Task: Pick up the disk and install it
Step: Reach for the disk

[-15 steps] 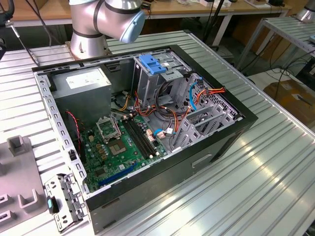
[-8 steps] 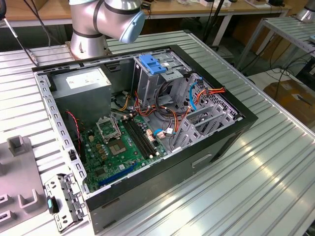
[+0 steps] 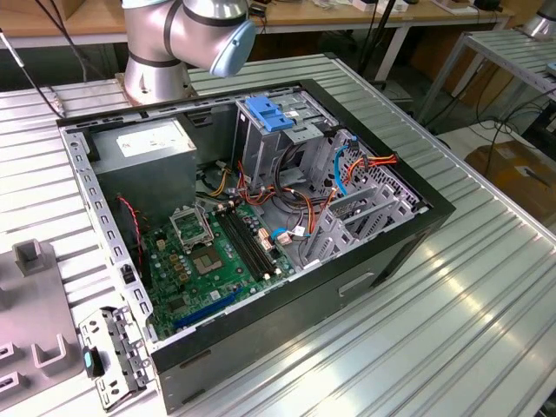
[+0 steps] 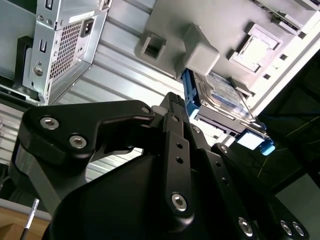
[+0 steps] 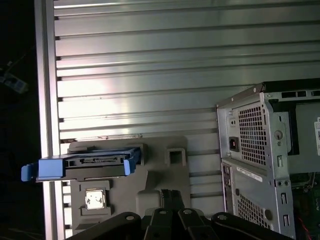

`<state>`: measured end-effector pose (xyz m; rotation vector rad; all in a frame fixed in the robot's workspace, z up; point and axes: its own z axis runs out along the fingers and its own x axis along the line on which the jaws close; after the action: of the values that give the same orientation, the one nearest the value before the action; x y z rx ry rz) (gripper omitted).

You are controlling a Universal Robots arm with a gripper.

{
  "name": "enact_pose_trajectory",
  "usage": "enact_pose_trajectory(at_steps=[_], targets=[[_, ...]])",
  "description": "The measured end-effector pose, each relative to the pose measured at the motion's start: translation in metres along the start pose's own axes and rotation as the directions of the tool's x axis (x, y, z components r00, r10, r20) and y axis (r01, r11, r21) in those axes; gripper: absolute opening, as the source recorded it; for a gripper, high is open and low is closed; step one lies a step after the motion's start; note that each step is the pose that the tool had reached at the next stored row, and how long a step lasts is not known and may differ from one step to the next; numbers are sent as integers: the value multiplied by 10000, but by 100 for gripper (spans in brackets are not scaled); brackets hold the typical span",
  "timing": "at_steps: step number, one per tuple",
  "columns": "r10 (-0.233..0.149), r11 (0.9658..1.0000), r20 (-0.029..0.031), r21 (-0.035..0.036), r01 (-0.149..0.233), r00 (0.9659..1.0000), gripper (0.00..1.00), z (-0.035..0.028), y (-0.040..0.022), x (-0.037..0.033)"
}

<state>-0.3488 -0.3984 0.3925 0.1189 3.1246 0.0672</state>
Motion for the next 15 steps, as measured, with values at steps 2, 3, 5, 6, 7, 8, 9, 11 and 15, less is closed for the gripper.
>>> enact_pose_trajectory(at_steps=[2, 3, 5, 6, 7, 8, 9, 11, 15], targets=[[0, 10000, 0, 0, 0, 10000, 11, 0, -2, 34], [0, 10000, 0, 0, 0, 10000, 11, -1, -3, 49], [-1, 10000, 1, -1, 1, 10000, 11, -1, -6, 82], [-1, 10000, 1, -1, 1, 10000, 11, -1, -8, 106], [-1, 10000, 0, -1, 1, 10000, 11, -1, -9, 125], [0, 10000, -1, 0, 0, 10000, 11, -2, -10, 147], [0, 10000, 0, 0, 0, 10000, 11, -3, -12, 168], [0, 10000, 0, 0, 0, 10000, 11, -3, -13, 225], [-1, 10000, 1, -1, 1, 10000, 11, -4, 4, 350]])
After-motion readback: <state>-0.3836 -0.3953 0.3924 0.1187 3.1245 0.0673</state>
